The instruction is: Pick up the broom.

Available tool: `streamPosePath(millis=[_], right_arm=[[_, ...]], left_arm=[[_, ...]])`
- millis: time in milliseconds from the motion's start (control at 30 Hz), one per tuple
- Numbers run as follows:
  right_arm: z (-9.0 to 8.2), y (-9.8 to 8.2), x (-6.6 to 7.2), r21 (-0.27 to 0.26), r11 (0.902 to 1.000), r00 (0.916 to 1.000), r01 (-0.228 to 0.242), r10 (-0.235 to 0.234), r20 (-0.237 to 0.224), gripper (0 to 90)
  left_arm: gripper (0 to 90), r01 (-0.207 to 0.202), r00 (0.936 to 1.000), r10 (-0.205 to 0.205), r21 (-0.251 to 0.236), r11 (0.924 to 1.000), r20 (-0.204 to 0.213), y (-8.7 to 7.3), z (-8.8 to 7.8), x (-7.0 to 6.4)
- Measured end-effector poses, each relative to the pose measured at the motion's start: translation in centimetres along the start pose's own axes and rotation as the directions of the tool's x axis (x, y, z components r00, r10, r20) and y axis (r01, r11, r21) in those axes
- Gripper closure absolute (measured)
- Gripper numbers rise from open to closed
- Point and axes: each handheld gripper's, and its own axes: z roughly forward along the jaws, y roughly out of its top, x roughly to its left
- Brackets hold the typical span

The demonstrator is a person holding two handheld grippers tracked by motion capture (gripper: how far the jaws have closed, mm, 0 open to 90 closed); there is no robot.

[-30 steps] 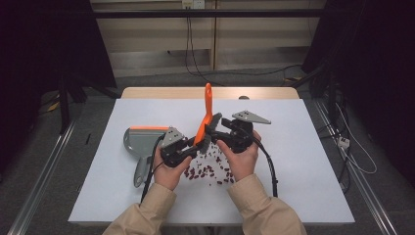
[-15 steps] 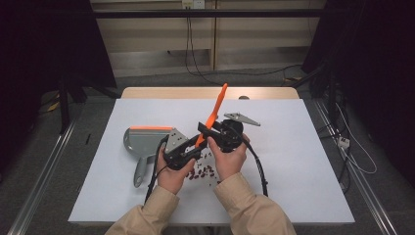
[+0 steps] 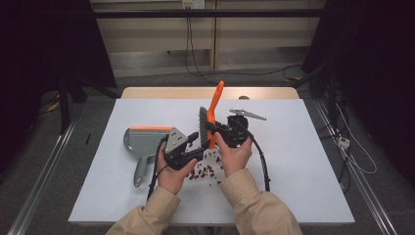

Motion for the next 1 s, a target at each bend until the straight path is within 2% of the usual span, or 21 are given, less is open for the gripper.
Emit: streamPosePath(millis=[67,133,233,333,500,600,667,767,1000], right_arm=[[-0.3,0.3,-0.4,-0.002,0.9999,0.9999,0.014,-0.014,-0.005,70.2],[-0.7,0.6,-0.8,-0.002,0.9998,0.9998,0.019,-0.019,-0.011,70.2],[-1.2,0.9,-1.5,0.005,0.9988,0.9988,0.048,-0.048,-0.012,70.2],[-1.7,1.3,-2.2,0.013,0.9978,0.9978,0.064,-0.064,-0.015,70.2],[-3.0,2.0,-3.5,0.028,0.9949,0.9953,0.097,-0.097,0.006,70.2],[-3.6,2.2,-4.1,0.054,0.9902,0.9913,0.129,-0.13,0.02,70.2],[-4.1,2.4,-4.6,0.063,0.987,0.9885,0.148,-0.15,0.022,70.2],[-4.8,2.6,-5.4,0.072,0.9849,0.9869,0.158,-0.16,0.023,70.2],[-5.9,2.8,-6.7,0.118,0.9731,0.9779,0.198,-0.204,0.043,70.2]], left_arm=[[44.3,0.016,0.9992,-0.015,-0.001,0.9999,0.036,0.0,0.0,0.4],[43.2,0.008,0.9989,-0.008,0.0,1.0,0.045,0.1,-0.2,0.6],[35.0,0.017,0.9983,-0.016,-0.005,0.9998,0.056,0.2,-0.3,0.9],[29.3,0.005,0.9979,-0.005,0.001,1.0,0.064,0.3,-0.4,1.2],[22.2,0.012,0.9962,-0.013,0.007,0.9999,0.086,0.6,-0.8,1.7],[18.1,0.018,0.9957,-0.018,0.008,0.9998,0.09,0.7,-1.0,2.0],[16.3,0.008,0.9947,-0.009,0.015,0.9999,0.102,0.8,-1.3,2.3],[12.5,0.005,0.9942,-0.006,0.014,0.9999,0.107,0.9,-1.8,2.7],[7.3,0.016,0.9929,-0.016,0.002,0.9999,0.118,1.1,-3.2,3.9]])
